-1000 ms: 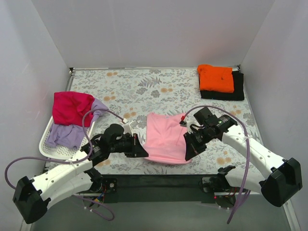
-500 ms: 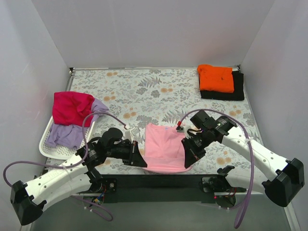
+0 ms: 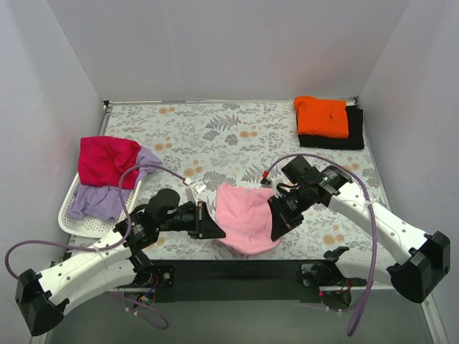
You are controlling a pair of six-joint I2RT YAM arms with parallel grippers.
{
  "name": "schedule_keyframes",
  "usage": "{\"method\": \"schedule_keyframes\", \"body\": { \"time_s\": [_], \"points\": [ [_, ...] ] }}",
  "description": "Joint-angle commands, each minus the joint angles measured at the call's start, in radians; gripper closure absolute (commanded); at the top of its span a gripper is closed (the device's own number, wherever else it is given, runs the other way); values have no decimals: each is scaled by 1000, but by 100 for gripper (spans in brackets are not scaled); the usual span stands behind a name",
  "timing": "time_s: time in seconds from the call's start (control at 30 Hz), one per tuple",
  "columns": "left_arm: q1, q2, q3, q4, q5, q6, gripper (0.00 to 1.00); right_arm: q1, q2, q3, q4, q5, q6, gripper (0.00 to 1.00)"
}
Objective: Fold and stack the t-shirts
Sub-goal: Fold the tshirt
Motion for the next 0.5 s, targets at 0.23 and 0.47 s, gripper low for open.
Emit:
{"method": "schedule_keyframes", "body": {
  "time_s": [0.23,0.47],
  "points": [
    [144,183,-57,250,82,53,100,-112,63,27,68,24,-57,99],
    [253,261,-92,408,153,43,100,-167,146,41,103,44,-99,99]
  ]
}}
